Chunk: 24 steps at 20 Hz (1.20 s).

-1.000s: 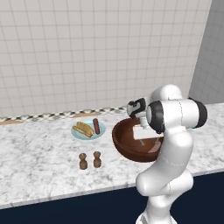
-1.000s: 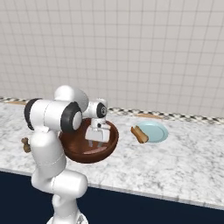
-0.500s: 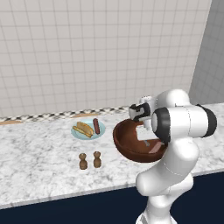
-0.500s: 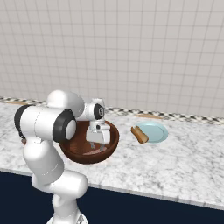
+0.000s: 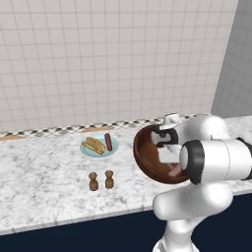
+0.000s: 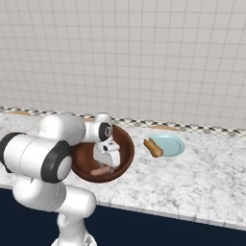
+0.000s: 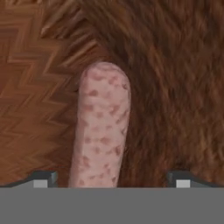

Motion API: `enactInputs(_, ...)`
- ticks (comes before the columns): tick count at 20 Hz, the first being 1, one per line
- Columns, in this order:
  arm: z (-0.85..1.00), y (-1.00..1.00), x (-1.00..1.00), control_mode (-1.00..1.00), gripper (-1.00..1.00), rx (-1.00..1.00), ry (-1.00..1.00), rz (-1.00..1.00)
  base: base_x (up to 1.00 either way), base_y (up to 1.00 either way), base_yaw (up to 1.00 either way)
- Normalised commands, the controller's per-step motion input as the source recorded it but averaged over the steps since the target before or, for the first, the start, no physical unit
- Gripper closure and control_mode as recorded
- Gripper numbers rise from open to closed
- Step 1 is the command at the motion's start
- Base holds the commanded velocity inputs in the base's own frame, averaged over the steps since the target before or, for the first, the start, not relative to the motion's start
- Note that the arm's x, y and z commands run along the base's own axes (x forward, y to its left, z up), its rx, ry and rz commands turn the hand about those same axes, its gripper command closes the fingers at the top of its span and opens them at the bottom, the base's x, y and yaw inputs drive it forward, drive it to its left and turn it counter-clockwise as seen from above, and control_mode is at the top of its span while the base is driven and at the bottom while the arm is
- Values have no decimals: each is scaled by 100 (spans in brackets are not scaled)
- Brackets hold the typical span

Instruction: Place one bun and one sausage from the bowl on each plate.

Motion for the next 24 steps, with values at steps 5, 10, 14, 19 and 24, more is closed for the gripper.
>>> enactInputs(5,-1,31,33,-100,100,0,-18,-1,0,0,0)
enactInputs(10,-37,15,5,-100,100,0,34,-5,0,0,0)
enactInputs(14,-50,-16,-65,-100,100,0,47,-7,0,0,0)
enactInputs(19,19,0,-29,-100,100,0,-9,-1,0,0,0)
enactInputs(24,94,0,-35,-100,100,0,-23,0,0,0,0)
